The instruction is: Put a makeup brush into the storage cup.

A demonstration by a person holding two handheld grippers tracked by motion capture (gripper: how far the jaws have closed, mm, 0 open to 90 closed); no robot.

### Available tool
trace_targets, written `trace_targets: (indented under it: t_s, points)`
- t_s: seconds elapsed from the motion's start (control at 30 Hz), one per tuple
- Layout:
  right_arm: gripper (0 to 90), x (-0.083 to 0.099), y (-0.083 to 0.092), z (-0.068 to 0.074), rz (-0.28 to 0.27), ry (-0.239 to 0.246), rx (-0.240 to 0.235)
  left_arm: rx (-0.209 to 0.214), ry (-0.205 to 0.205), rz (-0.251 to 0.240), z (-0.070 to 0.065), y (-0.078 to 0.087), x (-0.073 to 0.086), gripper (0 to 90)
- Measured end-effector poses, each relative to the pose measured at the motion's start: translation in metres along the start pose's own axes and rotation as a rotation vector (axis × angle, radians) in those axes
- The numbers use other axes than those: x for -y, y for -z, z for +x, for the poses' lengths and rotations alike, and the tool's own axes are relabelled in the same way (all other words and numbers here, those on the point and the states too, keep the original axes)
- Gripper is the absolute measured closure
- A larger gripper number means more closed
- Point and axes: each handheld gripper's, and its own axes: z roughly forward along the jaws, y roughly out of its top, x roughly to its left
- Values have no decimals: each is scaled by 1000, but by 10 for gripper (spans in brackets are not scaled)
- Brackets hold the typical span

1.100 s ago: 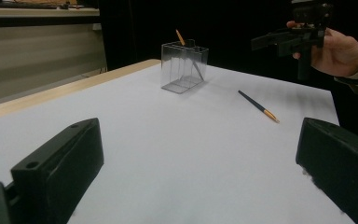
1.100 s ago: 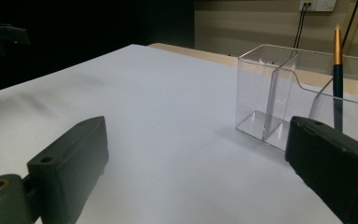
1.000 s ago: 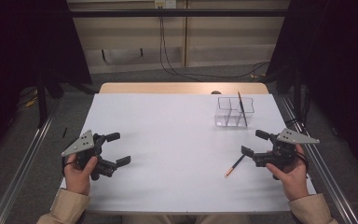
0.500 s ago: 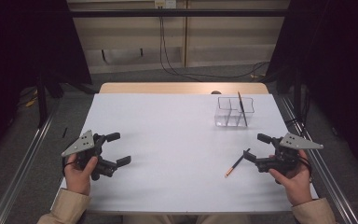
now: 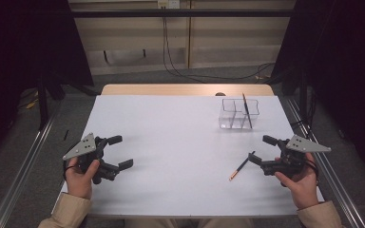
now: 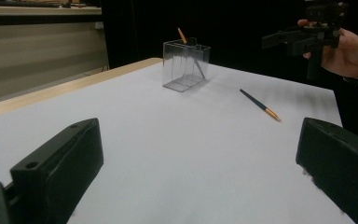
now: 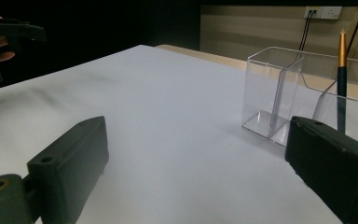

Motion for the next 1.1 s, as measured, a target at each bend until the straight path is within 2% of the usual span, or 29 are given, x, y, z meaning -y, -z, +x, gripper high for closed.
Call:
trace_targets:
  t_s: [0.43,0.67,1.1]
  points:
    - [56,1,2,-6,6,-15,18,14,2,-2,2,-3,1,6]
    - [56,0,-6,-9,47,-13,20,13,1,-6,2,-2,-1,6]
    - [59,-8,-20,-19,26,-15,49,8,-1,-3,1,0,0,7]
